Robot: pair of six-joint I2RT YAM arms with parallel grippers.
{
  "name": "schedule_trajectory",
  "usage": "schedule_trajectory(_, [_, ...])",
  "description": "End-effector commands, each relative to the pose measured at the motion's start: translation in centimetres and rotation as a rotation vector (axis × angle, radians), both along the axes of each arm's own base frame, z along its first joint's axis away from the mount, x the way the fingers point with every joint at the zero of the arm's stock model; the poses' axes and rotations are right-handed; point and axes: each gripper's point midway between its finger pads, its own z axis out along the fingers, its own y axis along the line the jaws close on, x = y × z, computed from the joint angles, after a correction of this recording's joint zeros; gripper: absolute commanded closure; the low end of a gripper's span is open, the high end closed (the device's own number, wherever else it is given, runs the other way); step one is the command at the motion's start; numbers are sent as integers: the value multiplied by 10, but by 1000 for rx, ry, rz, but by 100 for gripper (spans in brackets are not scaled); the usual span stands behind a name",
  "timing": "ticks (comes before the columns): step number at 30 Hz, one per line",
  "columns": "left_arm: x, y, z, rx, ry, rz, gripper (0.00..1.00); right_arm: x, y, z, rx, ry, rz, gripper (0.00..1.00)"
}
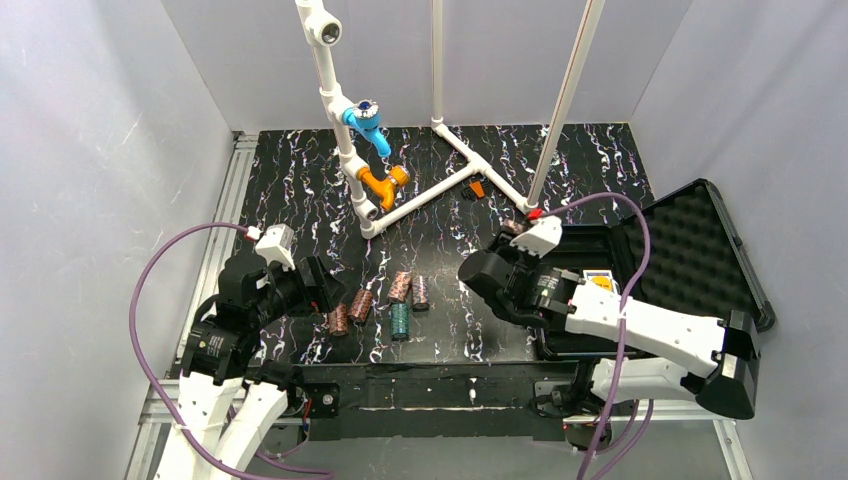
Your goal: Pack up texas hold em set
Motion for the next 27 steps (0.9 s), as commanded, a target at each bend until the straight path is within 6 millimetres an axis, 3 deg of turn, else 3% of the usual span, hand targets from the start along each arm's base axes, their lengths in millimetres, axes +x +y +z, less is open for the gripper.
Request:
schedule_trajectory(1, [0, -3, 4, -2, -18, -26, 14, 26, -41, 37, 115, -110, -254, 99])
schedule_trajectory(4, [1, -4, 3, -1, -10, -29, 15, 41, -55, 30, 143, -65, -296, 99])
schedule_trajectory(12, [3, -6, -1, 0, 12, -36, 15, 82, -116, 9, 212, -4, -483, 99])
schedule_trajectory(18, [4, -6, -3, 1, 25, -37, 15, 112, -144, -18, 281, 87, -553, 99])
schedule_trajectory(27, [4, -4, -2, 3, 14, -26, 15, 130, -180, -45, 326, 149, -655, 99])
